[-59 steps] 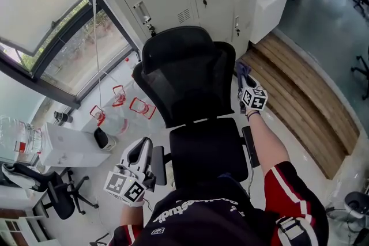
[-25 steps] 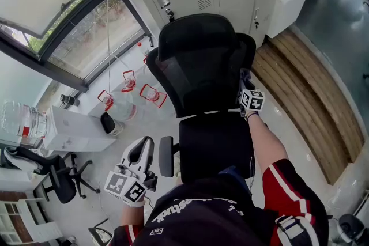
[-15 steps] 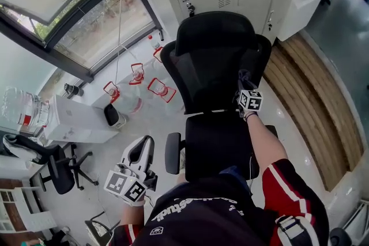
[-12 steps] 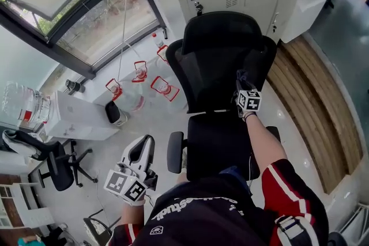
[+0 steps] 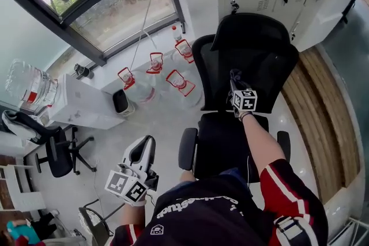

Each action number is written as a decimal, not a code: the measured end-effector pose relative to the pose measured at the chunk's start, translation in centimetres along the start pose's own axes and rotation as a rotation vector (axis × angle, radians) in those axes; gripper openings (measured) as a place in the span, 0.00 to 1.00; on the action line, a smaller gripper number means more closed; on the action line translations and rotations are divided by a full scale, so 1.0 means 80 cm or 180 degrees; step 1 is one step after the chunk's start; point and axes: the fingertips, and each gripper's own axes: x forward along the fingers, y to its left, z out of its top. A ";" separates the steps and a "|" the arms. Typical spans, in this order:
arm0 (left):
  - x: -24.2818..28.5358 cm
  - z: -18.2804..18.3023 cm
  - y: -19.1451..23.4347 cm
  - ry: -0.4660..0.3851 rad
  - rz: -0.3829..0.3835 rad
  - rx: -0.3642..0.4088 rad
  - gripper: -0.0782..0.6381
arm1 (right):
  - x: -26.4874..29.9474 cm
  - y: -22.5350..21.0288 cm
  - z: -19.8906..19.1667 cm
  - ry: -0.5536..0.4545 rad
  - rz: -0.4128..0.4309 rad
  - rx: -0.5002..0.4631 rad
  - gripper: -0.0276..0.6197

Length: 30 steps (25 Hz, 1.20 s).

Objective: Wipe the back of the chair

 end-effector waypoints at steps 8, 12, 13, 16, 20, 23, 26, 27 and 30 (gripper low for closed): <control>-0.054 0.004 0.067 -0.0076 0.0244 -0.0104 0.16 | 0.059 0.123 -0.003 0.0075 0.0346 -0.0125 0.14; -0.075 0.010 0.095 -0.0120 0.0309 -0.0145 0.16 | 0.076 0.167 0.000 0.0081 0.0446 -0.0181 0.14; -0.078 0.011 0.100 -0.0132 0.0315 -0.0146 0.16 | 0.078 0.175 0.000 0.0078 0.0468 -0.0202 0.14; -0.083 0.014 0.111 -0.0147 0.0308 -0.0148 0.16 | 0.081 0.197 -0.002 0.0080 0.0520 -0.0223 0.14; -0.081 0.016 0.117 -0.0130 0.0269 -0.0153 0.16 | 0.076 0.212 -0.020 0.0121 0.0553 -0.0179 0.14; -0.073 0.017 0.119 -0.0103 0.0231 -0.0138 0.16 | 0.074 0.212 -0.040 0.0179 0.0533 -0.0126 0.14; -0.066 0.014 0.120 -0.0054 0.0190 -0.0123 0.16 | 0.071 0.204 -0.060 0.0224 0.0483 -0.0057 0.14; -0.064 0.013 0.120 -0.0037 0.0179 -0.0120 0.16 | 0.070 0.202 -0.066 0.0235 0.0468 -0.0036 0.14; -0.055 0.009 0.120 0.0016 0.0145 -0.0102 0.16 | 0.070 0.193 -0.079 0.0264 0.0440 0.0013 0.14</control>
